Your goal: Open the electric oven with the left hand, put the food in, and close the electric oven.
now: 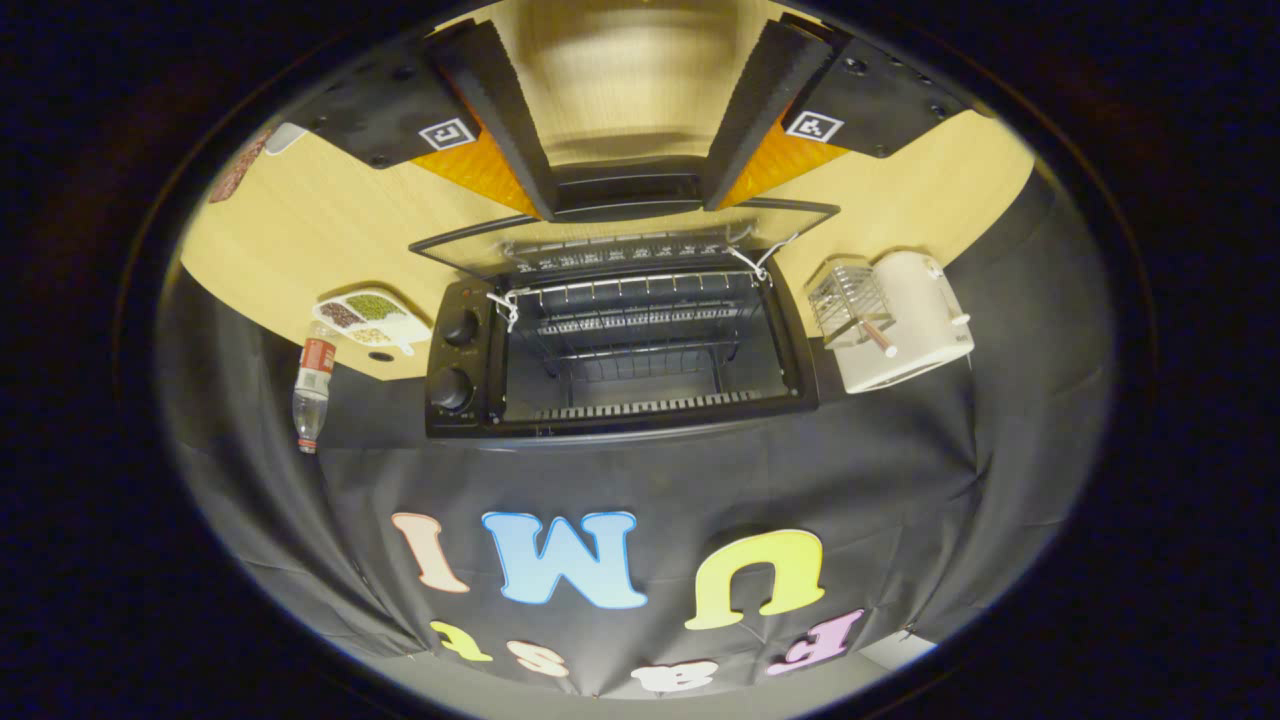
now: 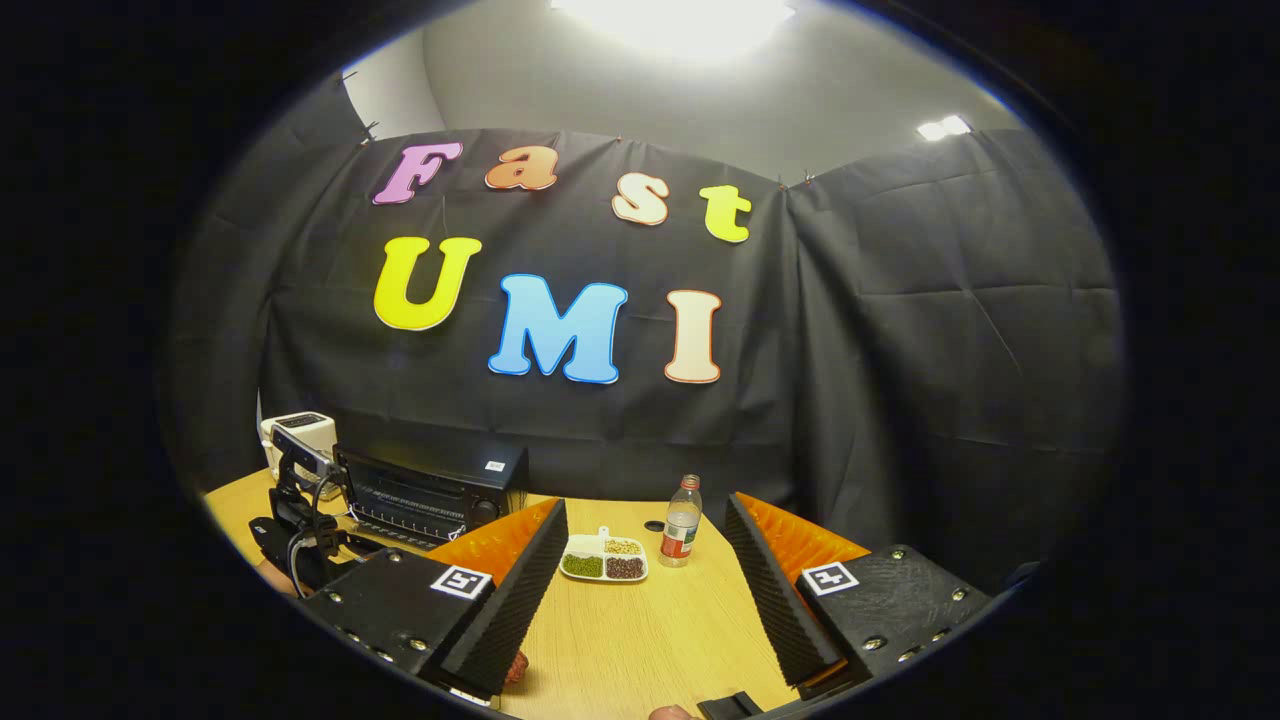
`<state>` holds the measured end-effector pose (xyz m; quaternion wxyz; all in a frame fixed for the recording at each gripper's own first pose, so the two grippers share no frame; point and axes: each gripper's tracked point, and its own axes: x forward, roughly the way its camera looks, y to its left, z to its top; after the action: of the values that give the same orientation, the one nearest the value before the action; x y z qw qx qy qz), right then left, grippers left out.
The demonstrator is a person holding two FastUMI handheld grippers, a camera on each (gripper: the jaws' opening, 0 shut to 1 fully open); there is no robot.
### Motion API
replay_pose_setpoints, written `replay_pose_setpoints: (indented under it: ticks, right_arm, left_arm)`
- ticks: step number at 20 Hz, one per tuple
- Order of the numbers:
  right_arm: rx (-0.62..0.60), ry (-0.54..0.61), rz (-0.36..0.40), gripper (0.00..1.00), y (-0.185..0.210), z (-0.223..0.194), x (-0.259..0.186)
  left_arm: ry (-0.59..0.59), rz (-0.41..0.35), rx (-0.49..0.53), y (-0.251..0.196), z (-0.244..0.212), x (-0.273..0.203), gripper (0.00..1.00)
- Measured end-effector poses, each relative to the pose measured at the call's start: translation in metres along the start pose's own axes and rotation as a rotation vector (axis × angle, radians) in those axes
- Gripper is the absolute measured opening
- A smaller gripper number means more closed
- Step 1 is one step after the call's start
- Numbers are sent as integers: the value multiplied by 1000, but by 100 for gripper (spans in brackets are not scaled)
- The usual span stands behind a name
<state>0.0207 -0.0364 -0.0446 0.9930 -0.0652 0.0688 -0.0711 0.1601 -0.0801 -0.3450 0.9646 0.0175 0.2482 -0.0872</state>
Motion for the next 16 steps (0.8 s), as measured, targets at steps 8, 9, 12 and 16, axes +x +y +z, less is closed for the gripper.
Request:
replay_pose_setpoints:
  ticks: [8, 9, 12, 16]
  right_arm:
    - [56, 90, 149, 98, 29, -28, 9]
    - [71, 102, 168, 97, 33, -34, 11]
    - [113, 148, 228, 97, 45, -48, 17]
    - [155, 205, 312, 97, 60, -70, 22]
  left_arm:
    - [-16, 0, -30, -4, 1, -49, 97]
    - [-31, 4, -37, -2, 8, -60, 97]
    - [-99, 18, -54, 7, 42, -94, 97]
    - [-202, 51, -56, 23, 92, -139, 96]
